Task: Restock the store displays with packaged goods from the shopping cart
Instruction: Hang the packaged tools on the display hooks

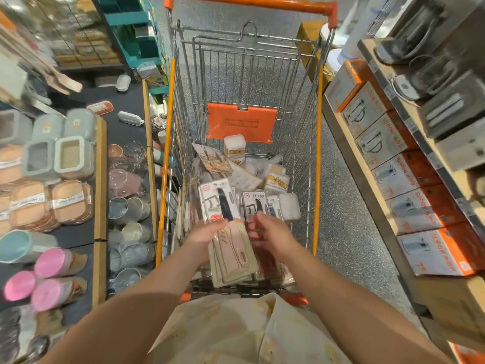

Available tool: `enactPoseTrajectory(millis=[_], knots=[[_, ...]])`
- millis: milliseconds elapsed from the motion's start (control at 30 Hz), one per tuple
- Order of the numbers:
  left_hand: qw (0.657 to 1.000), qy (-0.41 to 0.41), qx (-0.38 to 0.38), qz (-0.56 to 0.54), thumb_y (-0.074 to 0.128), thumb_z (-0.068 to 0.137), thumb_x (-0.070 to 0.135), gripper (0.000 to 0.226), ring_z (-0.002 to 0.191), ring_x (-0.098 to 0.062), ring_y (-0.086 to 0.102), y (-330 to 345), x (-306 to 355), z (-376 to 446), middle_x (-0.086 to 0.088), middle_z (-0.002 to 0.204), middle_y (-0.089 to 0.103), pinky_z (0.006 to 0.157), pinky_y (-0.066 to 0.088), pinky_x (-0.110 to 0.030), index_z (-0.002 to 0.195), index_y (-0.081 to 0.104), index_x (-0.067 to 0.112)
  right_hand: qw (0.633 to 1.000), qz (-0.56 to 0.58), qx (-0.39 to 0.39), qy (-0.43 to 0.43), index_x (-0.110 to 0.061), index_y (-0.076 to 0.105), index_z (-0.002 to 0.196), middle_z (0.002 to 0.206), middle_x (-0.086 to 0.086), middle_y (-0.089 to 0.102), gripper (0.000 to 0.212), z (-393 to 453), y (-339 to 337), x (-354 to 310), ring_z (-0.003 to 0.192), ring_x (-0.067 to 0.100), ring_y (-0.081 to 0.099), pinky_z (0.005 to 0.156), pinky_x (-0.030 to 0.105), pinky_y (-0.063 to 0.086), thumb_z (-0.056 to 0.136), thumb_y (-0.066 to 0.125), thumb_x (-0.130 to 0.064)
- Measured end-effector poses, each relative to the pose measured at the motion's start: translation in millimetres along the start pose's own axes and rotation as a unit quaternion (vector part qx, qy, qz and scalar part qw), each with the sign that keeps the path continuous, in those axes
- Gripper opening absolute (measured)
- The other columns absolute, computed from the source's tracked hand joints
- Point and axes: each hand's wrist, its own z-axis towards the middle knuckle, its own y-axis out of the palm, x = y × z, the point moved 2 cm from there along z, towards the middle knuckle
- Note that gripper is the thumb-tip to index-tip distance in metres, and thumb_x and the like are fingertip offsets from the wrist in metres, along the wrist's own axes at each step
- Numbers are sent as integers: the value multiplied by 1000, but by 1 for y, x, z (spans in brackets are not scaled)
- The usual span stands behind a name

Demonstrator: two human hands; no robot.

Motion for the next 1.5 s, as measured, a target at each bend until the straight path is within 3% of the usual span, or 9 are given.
enactPoseTrajectory(millis=[167, 267, 433, 633, 867, 1033, 1200, 1333, 1500], knots=[[997, 32, 35, 69, 96, 51, 33, 128, 134, -41, 45, -11, 3, -5, -20, 149, 41, 109, 36, -62, 155, 22, 16, 970, -150, 192, 1, -5, 65, 112, 104, 9, 68, 36, 11, -41, 11, 97, 25, 62, 86, 39, 50, 96, 58, -36], [993, 44, 39, 99, 97, 38, 45, 138, 138, -38, 41, -18, 1, -1, -13, 152, 38, 112, 32, -60, 154, 26, 21, 955, -238, 178, 6, -13, 53, 100, 95, -1, 60, 32, 9, -39, 14, 93, 19, 57, 83, 31, 45, 88, 72, -36], [993, 49, 23, 101, 100, 24, 49, 141, 130, -35, 51, -57, -24, 56, -11, 146, 50, 109, 38, -59, 148, 37, 22, 898, -419, 129, 42, -20, 50, 115, 107, 0, 62, 74, 31, -19, 29, 100, 24, 63, 88, 43, 55, 58, 83, -55], [990, 91, 4, 108, 89, 64, 23, 98, 132, -34, 49, -19, 10, -17, -11, 141, 55, 114, 32, -54, 148, 40, 15, 954, -275, 115, 10, -8, 63, 108, 100, 8, 70, 28, 16, -26, 14, 89, 25, 66, 85, 41, 55, 92, 66, -30], [988, 135, -20, 78, 79, 76, 17, 74, 122, -28, 58, -9, 14, -11, -4, 132, 62, 109, 38, -56, 142, 46, 20, 999, 12, 43, -5, -2, 63, 99, 77, 11, 69, 14, -12, -30, -21, 67, 24, 66, 67, 36, 55, 95, 61, -15], [983, 153, 10, 102, 63, 94, 41, 70, 142, -26, 36, 13, 13, -18, 1, 153, 39, 118, 26, -48, 153, 30, 23, 998, -34, 47, -9, -7, 62, 119, 118, 12, 68, 36, -6, 9, -10, 109, 27, 64, 105, 48, 46, 97, 57, -35], [986, 149, -3, 77, 40, 105, 34, 41, 128, -13, 51, 34, 20, -45, 8, 120, 57, 113, 26, -40, 144, 40, 18, 997, 5, 70, -12, 1, 58, 108, 97, 21, 68, 24, 0, 31, 2, 86, 30, 64, 89, 49, 52, 100, 54, -21], [989, 128, 0, 76, 65, 93, 32, 63, 129, -20, 48, 29, 13, -36, -2, 141, 51, 106, 36, -39, 147, 34, 22, 996, -9, 92, -8, -8, 59, 99, 94, 18, 67, 18, 0, 36, 4, 86, 32, 64, 89, 48, 52, 96, 60, -26], [984, 125, 11, 123, 78, 79, 5, 43, 92, -16, 65, 21, 11, -23, 0, 101, 69, 76, 49, -26, 118, 61, 13, 987, -20, 157, -25, -7, 59, 95, 78, 5, 63, 20, 8, 5, -7, 67, 18, 62, 64, 30, 51, 102, 46, -21]])
